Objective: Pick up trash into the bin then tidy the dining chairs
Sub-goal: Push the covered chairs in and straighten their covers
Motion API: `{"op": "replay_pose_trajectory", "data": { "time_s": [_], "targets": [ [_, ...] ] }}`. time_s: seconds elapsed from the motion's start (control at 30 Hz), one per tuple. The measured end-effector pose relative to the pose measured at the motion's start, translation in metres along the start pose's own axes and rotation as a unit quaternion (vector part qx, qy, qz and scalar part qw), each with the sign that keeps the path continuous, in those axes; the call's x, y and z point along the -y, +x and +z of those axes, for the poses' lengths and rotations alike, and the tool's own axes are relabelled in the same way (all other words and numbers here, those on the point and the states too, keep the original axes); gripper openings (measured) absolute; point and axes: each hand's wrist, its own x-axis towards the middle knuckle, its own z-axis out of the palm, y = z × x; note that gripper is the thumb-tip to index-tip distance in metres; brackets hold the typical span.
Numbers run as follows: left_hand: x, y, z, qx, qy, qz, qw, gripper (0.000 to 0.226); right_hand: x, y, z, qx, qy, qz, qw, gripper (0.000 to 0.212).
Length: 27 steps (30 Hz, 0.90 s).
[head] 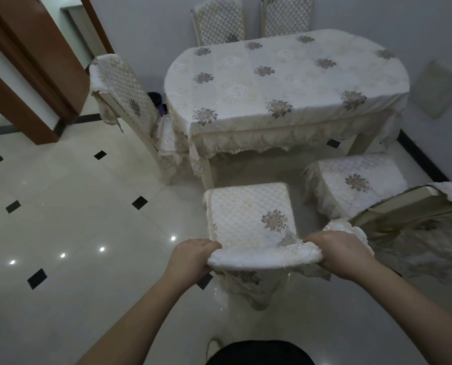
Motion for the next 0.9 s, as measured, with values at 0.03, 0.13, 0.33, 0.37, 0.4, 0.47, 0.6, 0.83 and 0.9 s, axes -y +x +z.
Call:
{"op": "replay_pose_trajectory", "data": {
  "time_s": [0.03, 0.13, 0.33, 0.37, 0.4, 0.47, 0.6, 0.83, 0.9],
  "targets": [
    [-0.006, 0.008, -0.003, 0.003, 0.008, 0.005, 1.0, 0.018, -0.007, 0.003, -0.001, 0.0, 0.002, 0.005, 1.0, 0.007],
    [-0.018, 0.03, -0.009, 0.004, 0.037, -0.003, 0.999, 0.028, -0.025, 0.018, -0.002, -0.015, -0.008, 0.019, 1.0, 0.006],
    [-0.021, 0.069, -0.013, 0.048, 0.044, -0.063, 0.996, 0.017, -0.048, 0.051, -0.009, -0.067, 0.021, 0.022, 0.997, 0.014],
    [-0.02, 0.077, -0.015, 0.064, 0.051, -0.072, 0.994, 0.019, -0.05, 0.057, -0.011, -0.073, 0.019, 0.02, 0.997, 0.017],
    [-0.018, 0.084, -0.016, 0.07, 0.053, -0.079, 0.993, 0.02, -0.051, 0.062, -0.015, -0.077, 0.019, 0.019, 0.997, 0.019],
    [-0.013, 0.094, -0.016, 0.072, 0.057, -0.088, 0.992, 0.021, -0.052, 0.072, -0.019, -0.08, 0.025, 0.022, 0.996, 0.02],
    [0.006, 0.116, -0.01, 0.103, 0.055, -0.092, 0.989, 0.021, -0.053, 0.093, -0.024, -0.08, 0.034, 0.024, 0.996, 0.02],
    [0.043, 0.162, 0.001, 0.047, 0.064, -0.045, 0.996, 0.018, -0.065, 0.144, -0.037, -0.09, 0.014, 0.017, 0.996, 0.018],
    [0.053, 0.174, 0.004, 0.041, 0.075, -0.03, 0.996, 0.023, -0.068, 0.159, -0.04, -0.09, 0.006, 0.012, 0.996, 0.019]
  ]
}}
